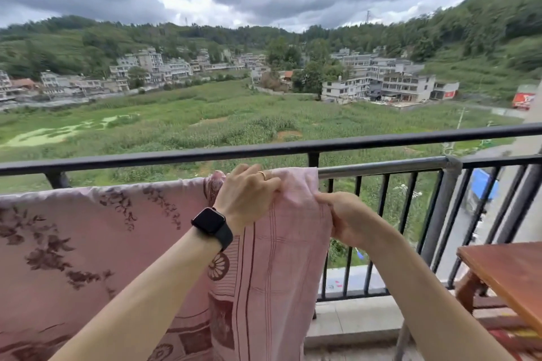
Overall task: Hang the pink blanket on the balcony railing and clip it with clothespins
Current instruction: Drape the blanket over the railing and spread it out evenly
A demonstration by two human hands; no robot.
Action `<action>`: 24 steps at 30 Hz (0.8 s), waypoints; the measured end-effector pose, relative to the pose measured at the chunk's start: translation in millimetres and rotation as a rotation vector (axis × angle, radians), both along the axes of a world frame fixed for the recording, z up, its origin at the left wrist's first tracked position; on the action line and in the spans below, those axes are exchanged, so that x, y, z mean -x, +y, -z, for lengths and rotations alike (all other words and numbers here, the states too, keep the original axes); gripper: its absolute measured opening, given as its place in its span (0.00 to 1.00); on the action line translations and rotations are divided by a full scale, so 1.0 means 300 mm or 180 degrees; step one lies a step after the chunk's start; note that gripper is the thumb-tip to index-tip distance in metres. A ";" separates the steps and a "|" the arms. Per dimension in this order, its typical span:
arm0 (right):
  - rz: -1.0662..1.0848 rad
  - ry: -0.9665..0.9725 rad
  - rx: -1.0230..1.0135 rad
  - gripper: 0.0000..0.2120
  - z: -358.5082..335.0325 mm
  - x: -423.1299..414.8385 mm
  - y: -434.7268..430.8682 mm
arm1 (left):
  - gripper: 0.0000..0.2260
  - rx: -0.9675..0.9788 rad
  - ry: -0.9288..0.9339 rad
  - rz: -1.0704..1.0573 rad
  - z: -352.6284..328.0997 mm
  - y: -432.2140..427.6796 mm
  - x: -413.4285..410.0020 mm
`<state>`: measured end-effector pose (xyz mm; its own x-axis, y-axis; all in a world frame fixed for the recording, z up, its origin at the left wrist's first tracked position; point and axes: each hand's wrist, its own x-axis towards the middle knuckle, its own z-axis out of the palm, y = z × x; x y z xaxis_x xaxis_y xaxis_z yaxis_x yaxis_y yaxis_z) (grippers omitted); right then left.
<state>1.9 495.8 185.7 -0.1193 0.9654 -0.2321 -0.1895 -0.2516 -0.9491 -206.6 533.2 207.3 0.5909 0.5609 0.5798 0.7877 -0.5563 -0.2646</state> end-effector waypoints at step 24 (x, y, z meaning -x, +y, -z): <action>0.2286 -0.0265 -0.1335 0.05 0.017 -0.509 0.015 | 0.06 -0.0001 -0.1103 0.0370 -0.005 -0.002 -0.269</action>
<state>154.6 500.4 180.6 0.5597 0.8083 0.1828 -0.0939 0.2810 -0.9551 -125.7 532.6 208.8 0.4192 0.5013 0.7570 0.7621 -0.6474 0.0066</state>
